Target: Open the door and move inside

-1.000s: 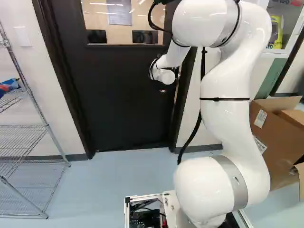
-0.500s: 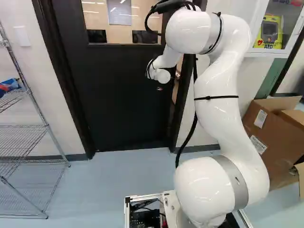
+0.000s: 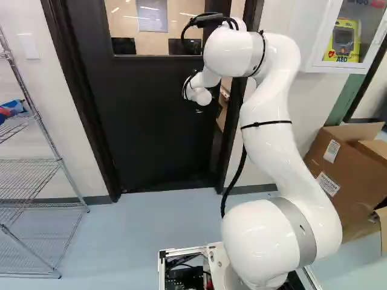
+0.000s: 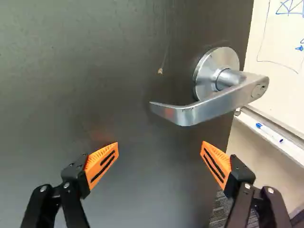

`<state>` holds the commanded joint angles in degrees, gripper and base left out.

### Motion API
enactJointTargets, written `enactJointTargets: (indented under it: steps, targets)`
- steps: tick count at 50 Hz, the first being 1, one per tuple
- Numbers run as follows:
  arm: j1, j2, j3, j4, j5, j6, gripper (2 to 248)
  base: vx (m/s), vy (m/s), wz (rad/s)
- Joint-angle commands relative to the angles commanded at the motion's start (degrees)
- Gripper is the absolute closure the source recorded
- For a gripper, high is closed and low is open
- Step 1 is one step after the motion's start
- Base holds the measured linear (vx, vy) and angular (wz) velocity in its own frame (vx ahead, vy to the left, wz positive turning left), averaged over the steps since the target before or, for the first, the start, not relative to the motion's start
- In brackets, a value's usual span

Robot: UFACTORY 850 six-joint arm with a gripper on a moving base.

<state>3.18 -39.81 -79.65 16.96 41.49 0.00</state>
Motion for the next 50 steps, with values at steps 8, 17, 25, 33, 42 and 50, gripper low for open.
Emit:
enactJointTargets:
  steps: [8, 17, 25, 33, 42, 50]
  targets:
    - [0.03, 0.24, 0.33, 0.0, 0.0, 0.0, 3, 0.0, 0.0, 0.0]
    - [0.09, 2.31, 3.12, 0.0, 0.0, 0.0, 3, 0.0, 0.0, 0.0]
    - [0.21, 4.52, 6.08, -0.56, 0.0, 0.0, 3, 0.0, 0.0, 0.0]
    - [0.38, 6.76, 9.04, -2.91, 0.0, 0.0, 3, 0.0, 0.0, 0.0]
    - [0.66, 9.21, 12.23, -6.97, 0.0, 0.0, 3, 0.0, 0.0, 0.0]
    - [1.34, 10.11, 13.39, -11.17, 0.0, 0.0, 3, 0.0, 0.0, 0.0]
